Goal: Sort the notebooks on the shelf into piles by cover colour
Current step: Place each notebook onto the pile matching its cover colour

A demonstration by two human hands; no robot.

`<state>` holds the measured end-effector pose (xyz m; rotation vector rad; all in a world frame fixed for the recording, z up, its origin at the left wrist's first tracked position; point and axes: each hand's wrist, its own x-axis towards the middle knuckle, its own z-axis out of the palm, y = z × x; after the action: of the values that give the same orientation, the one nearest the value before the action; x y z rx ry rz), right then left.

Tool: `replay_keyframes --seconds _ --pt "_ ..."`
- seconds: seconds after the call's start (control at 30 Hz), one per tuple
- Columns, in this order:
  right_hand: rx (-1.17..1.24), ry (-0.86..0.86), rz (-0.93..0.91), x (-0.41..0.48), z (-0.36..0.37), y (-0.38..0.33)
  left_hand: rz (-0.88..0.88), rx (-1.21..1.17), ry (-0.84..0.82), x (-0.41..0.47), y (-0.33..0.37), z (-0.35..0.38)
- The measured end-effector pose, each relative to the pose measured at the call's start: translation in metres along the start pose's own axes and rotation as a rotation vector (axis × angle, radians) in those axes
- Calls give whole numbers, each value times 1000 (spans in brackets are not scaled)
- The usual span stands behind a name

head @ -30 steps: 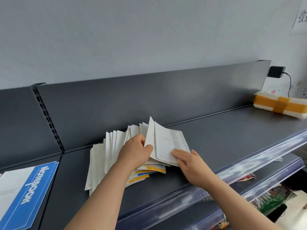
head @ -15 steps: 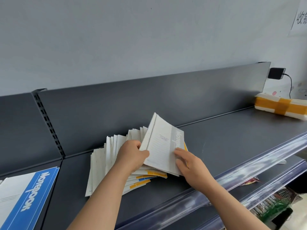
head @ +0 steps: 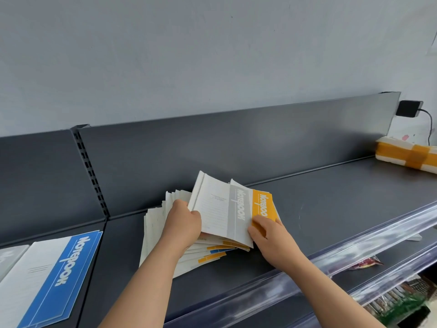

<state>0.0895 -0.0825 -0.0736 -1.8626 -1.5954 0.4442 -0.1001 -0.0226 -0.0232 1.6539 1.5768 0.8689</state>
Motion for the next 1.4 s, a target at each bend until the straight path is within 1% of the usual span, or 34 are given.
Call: replay_keyframes --seconds 0.17,0.23,0.33,0.4,0.5,0.63,0.73,0.83,0.93,1.03,1.1,1.2,1.4 --pt "20 -56 -37 -7 -8 -10 66 -43 -56 -2 7 0" --pt "41 -71 -20 -6 -7 -10 72 -48 -69 -4 6 2" --pt "107 -7 43 -3 -2 -9 58 -95 -61 -10 -1 -1" --pt "174 44 50 0 1 -16 56 -171 -56 -16 -7 -9" --pt "304 75 -13 1 5 -37 42 -278 -22 -26 -17 -26" --pt "417 108 -143 0 20 -81 38 -360 99 -39 -35 -58" --pt "461 75 -229 -6 37 -116 68 -295 202 -53 -53 -90" --pt "491 -6 -283 -17 62 -155 84 -234 291 -68 -78 -128" --pt "495 -68 -323 -29 94 -193 72 -192 371 -86 -106 -171" --pt "489 -132 -357 -44 131 -236 35 -97 442 -108 -137 -219" --pt "498 -180 -371 -57 157 -267 2 -51 469 -123 -161 -254" --pt "508 -248 -386 -81 197 -315 -48 -44 497 -149 -194 -311" --pt "501 -296 -411 -126 275 -407 -100 -16 536 -195 -257 -413"
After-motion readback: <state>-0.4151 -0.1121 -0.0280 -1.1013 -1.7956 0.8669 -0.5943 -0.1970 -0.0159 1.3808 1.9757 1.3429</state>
